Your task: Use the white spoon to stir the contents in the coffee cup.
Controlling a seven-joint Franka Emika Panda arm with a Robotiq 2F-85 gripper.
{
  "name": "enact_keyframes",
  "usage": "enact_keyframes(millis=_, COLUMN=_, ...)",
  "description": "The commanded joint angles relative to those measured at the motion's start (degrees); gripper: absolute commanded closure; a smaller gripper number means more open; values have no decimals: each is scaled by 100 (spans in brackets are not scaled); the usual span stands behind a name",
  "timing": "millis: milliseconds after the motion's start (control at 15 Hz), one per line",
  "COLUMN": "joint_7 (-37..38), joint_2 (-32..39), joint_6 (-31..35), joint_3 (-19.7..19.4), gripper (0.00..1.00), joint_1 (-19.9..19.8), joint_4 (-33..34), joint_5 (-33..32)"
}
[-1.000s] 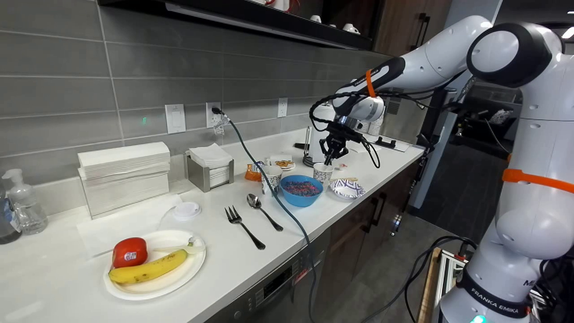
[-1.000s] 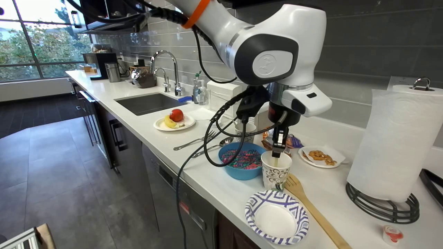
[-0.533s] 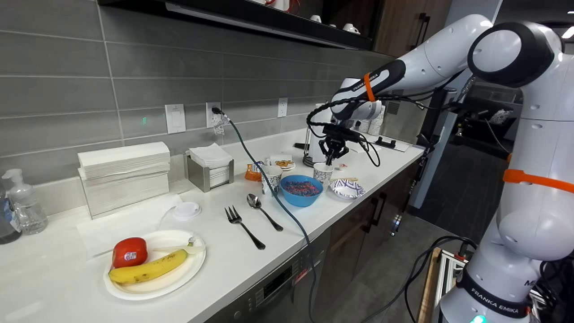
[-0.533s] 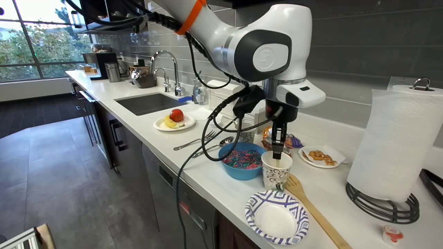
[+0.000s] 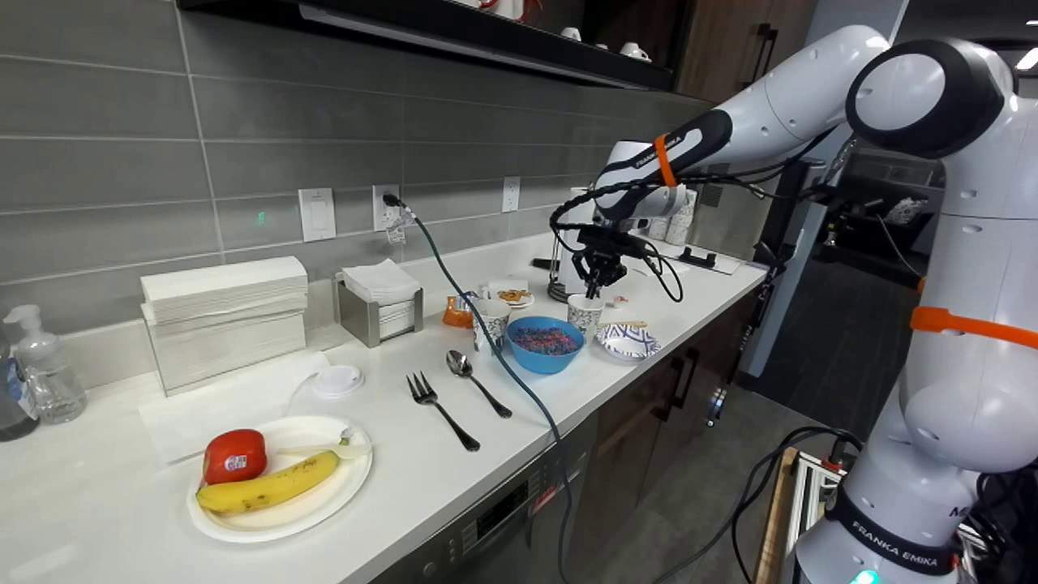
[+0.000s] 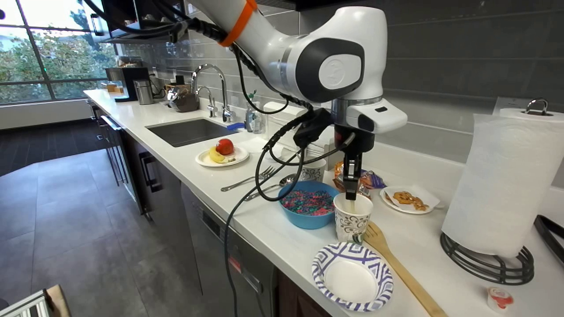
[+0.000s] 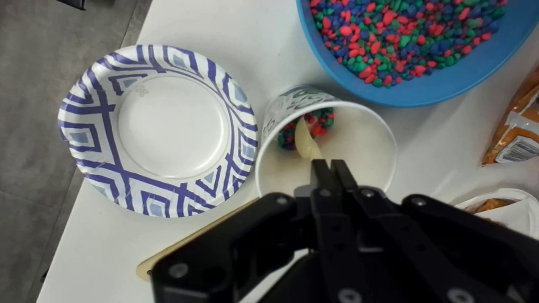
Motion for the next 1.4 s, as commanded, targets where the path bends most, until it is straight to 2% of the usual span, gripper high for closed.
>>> enact_keyframes(millis=0, joint_7=-83, joint_2=0, joint_6=-53, joint_3=20, gripper=99, joint_1=32, joint_4=-85, joint_5=42)
enact_keyframes(millis=267, joint_7=-166, joint_2=-39, joint_6=-460, joint_3=13, gripper=99, joint_1=35, joint_4=-76, joint_5=6)
enact_keyframes(millis=533, joint_7=155, joint_2=-36, joint_6=-645, joint_3=-82, gripper=99, joint_1=76, joint_4=4, joint_5=-349)
enact_keyframes(millis=867, joint_7=676, joint_2=43, joint_6=-350, joint_3=-106, gripper=99, joint_1=99, joint_4=40, joint_5=-632)
enact_keyframes(millis=1067, joint_7=591, joint_2=138, joint_6=-165, joint_3=-30, gripper=99, joint_1=80, joint_4=8, joint_5=-423)
enact_keyframes(millis=1333, joint_7=485, joint_2=200, joint_6=511, joint_3=39, gripper=99, joint_1=67, joint_4=-79, joint_5=-188)
